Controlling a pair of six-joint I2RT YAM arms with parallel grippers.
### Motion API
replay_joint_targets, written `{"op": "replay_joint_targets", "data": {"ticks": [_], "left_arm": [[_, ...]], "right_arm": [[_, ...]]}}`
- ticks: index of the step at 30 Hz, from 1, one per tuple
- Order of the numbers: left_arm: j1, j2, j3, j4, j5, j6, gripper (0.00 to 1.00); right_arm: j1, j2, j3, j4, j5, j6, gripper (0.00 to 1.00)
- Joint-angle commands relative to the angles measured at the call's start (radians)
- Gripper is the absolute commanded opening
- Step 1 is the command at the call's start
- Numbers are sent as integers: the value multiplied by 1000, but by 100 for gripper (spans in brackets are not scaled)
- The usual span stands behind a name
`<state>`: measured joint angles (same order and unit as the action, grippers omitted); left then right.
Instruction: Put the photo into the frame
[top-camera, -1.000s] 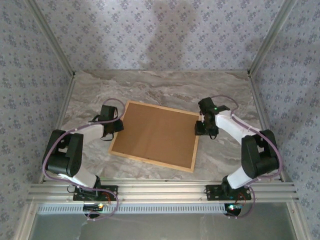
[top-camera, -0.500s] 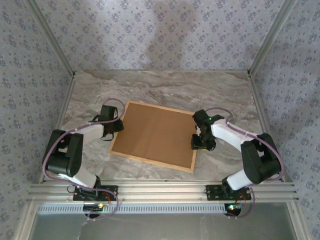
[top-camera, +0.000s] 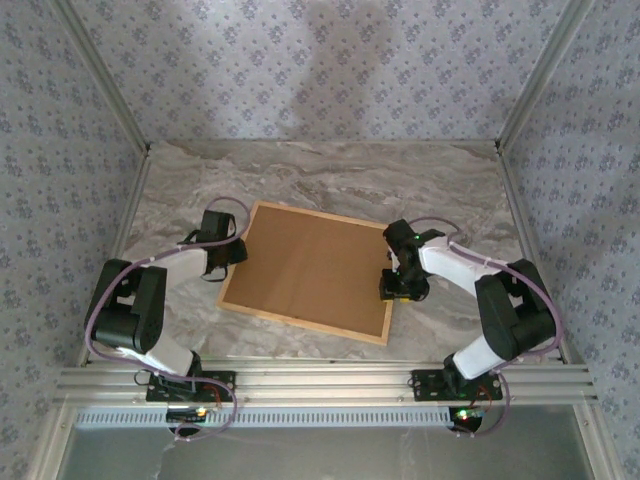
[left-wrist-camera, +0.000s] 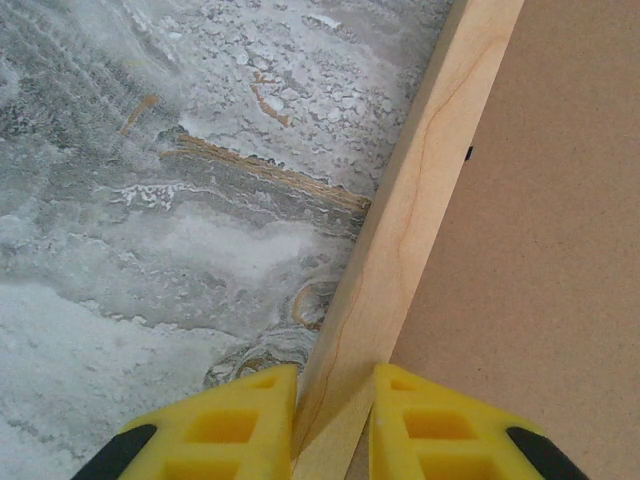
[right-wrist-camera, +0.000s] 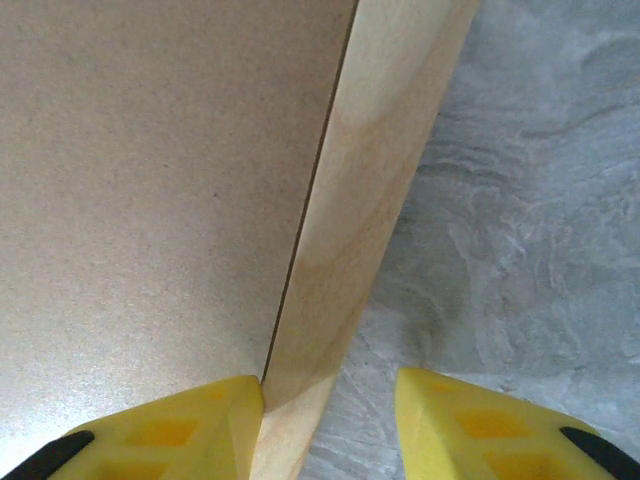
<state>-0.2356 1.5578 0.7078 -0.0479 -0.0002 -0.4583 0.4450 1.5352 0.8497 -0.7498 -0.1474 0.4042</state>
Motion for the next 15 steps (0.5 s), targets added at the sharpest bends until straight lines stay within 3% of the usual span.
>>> {"op": "replay_joint_targets", "data": {"ticks": [1,15], "left_arm": [[-14,42,-54,-132,46,-31,23],[-51,-18,-108,-90,55,-94,22]], "right_arm": [[-1,31,-10,24,-22,16,42],[-69,165,174,75,-83,-51,35]]}}
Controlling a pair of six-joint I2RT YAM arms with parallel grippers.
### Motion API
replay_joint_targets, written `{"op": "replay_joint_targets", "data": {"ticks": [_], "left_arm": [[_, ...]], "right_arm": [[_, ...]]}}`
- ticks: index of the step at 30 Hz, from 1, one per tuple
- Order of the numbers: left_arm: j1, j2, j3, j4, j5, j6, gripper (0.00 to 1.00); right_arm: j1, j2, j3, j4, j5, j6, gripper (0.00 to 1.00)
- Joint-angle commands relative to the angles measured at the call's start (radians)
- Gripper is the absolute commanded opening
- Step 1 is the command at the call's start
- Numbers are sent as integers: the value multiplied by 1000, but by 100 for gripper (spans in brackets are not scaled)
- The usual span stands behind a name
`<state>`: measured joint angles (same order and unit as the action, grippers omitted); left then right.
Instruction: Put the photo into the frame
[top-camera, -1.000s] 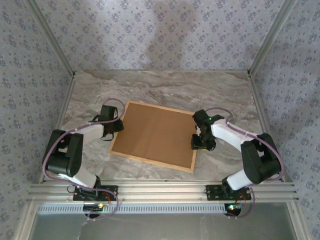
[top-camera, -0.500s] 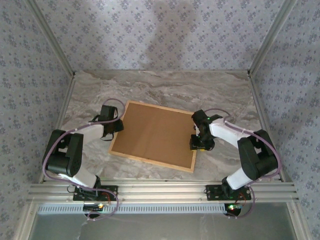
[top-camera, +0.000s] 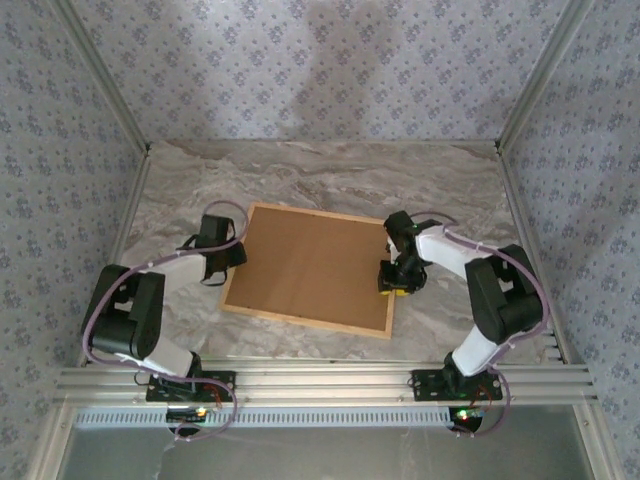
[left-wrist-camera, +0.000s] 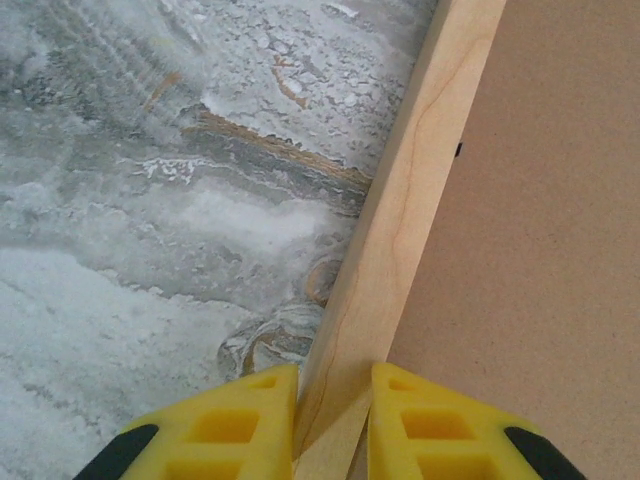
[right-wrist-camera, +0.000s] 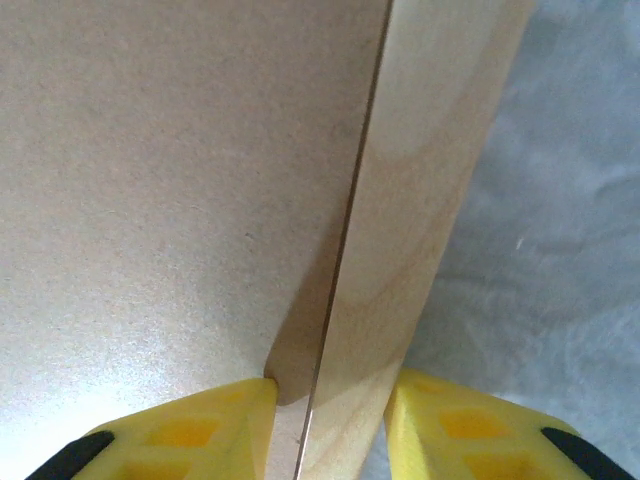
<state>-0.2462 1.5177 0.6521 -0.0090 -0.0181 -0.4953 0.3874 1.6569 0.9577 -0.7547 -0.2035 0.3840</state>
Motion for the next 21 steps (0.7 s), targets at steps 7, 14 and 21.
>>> {"op": "replay_joint_targets", "data": {"ticks": [7,14,21], "left_arm": [[-61,13,-76,-120,63,-83,22],[-62,17,-74,-121,44,-79,22],[-62,22,-72,-120,41,-75,22]], "right_arm": [[-47,69,133,19,68,-83,37],[-53,-43,56,-55,146,-81,46],[-50,-117,-7,-100,166,-70,47]]}}
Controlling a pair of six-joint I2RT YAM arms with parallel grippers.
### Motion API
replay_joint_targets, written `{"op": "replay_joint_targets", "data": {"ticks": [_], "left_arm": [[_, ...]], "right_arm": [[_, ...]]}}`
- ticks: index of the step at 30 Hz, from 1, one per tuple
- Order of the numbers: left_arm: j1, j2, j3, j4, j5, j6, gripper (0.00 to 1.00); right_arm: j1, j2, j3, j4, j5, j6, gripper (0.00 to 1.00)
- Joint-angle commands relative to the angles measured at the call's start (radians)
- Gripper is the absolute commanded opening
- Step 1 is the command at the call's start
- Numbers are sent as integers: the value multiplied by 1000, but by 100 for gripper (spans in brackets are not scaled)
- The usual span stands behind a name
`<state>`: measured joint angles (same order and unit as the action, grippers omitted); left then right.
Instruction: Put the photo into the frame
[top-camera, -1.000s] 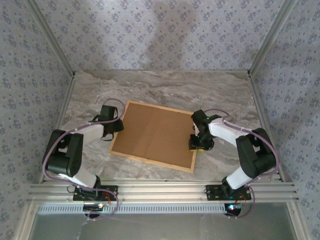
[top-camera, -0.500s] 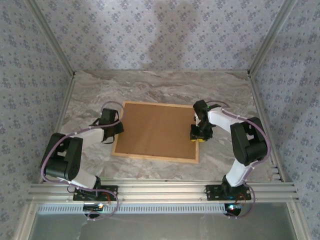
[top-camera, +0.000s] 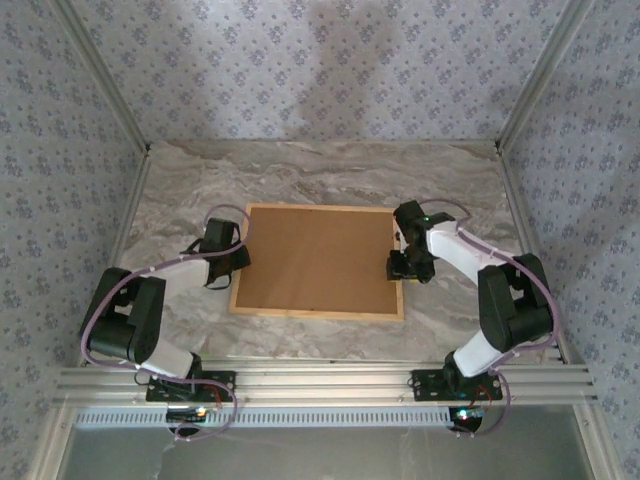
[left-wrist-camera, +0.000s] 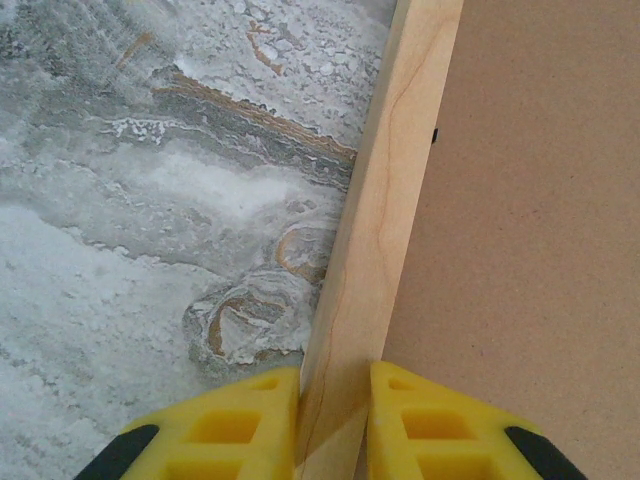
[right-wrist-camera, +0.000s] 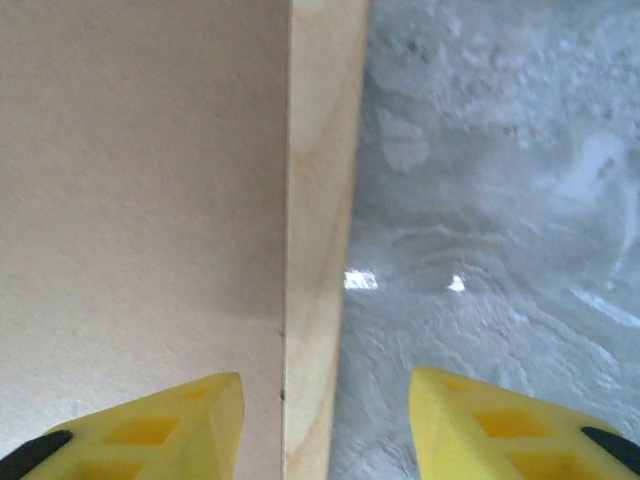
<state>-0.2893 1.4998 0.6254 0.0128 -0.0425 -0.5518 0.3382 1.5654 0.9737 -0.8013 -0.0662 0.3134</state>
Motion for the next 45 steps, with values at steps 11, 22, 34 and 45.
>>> {"op": "replay_joint_targets", "data": {"ticks": [11,22,34,45], "left_arm": [[-19,35,-49,-139,67,-15,22],[-19,54,-43,-134,75,-10,23],[-23,57,-43,-130,80,-9,23],[-34,68,-39,-127,72,-11,23]], "right_arm": [[4,-1,-49,-13,14,4,40],[24,42,-61,39,-13,18,40],[72,92,-104,126,-67,66,39],[96,113,-136,219,-104,93,37]]}}
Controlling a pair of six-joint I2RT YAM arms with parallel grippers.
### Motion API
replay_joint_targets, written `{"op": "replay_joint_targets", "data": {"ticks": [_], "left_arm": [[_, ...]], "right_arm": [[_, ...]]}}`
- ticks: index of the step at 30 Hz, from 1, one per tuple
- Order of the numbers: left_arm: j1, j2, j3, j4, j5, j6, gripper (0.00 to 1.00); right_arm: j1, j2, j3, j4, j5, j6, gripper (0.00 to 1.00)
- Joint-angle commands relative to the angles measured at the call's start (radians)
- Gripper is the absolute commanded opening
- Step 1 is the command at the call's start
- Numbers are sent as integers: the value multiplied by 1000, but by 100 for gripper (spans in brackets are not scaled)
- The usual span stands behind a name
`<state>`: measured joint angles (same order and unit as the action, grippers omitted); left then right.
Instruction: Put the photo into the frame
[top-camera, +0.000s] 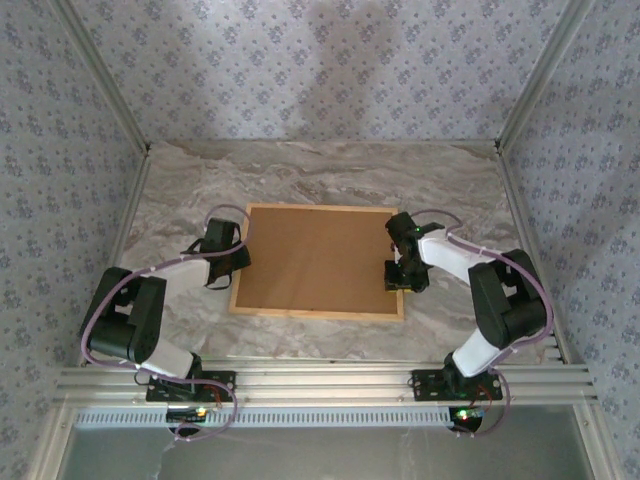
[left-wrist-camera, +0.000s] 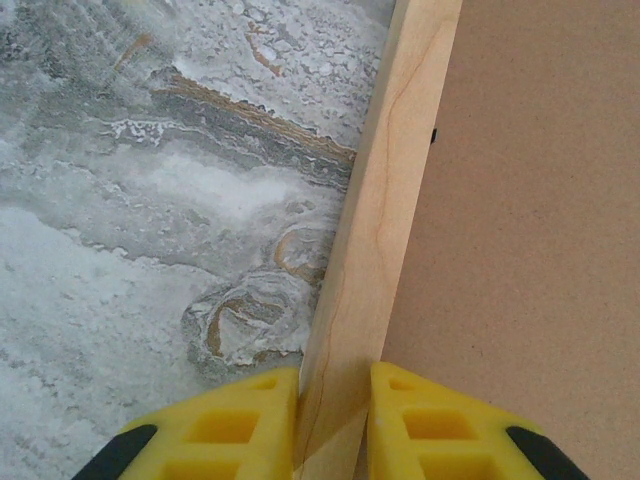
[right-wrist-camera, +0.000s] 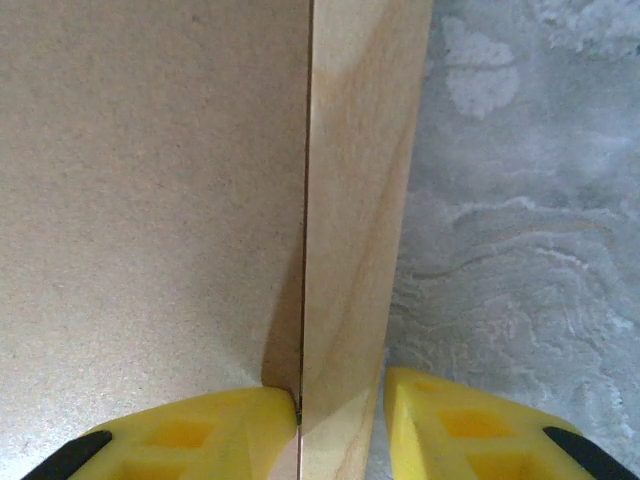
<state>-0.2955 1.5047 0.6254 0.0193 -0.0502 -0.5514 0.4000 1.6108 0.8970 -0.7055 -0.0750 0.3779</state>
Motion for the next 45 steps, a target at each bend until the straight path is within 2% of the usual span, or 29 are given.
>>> {"op": "replay_joint_targets", "data": {"ticks": [1,7,10,14,18,20,25,28,32,36,41,45], "left_arm": [[-28,63,-39,-133,76,-11,23],[-31,67,-39,-130,72,-10,23],[-31,65,-32,-138,60,-8,23],[-30,66,-10,-166,39,-1,23],[-26,72,11,-197,27,1,24],[-25,80,26,-220,26,3,29],[-25,69,77,-297,24,-4,54],[-24,43,110,-331,19,-8,63],[-21,20,168,-379,11,1,69],[-6,9,205,-400,4,7,69],[26,43,277,-424,58,37,67],[41,102,367,-477,81,82,64]], "right_arm": [[37,68,-64,133,-97,29,37],[35,42,-52,122,-112,20,37],[16,-33,-8,53,-65,-6,40],[-74,-121,35,30,-18,-39,43],[-155,-85,75,67,-49,-57,52],[-180,-43,95,89,-77,-60,54],[-222,56,137,141,-136,-69,54],[-224,104,162,149,-158,-71,51],[-235,148,165,152,-156,-76,42],[-242,154,157,156,-119,-84,35],[-243,158,166,144,-88,-99,25],[-247,157,168,146,-86,-102,24]]}}
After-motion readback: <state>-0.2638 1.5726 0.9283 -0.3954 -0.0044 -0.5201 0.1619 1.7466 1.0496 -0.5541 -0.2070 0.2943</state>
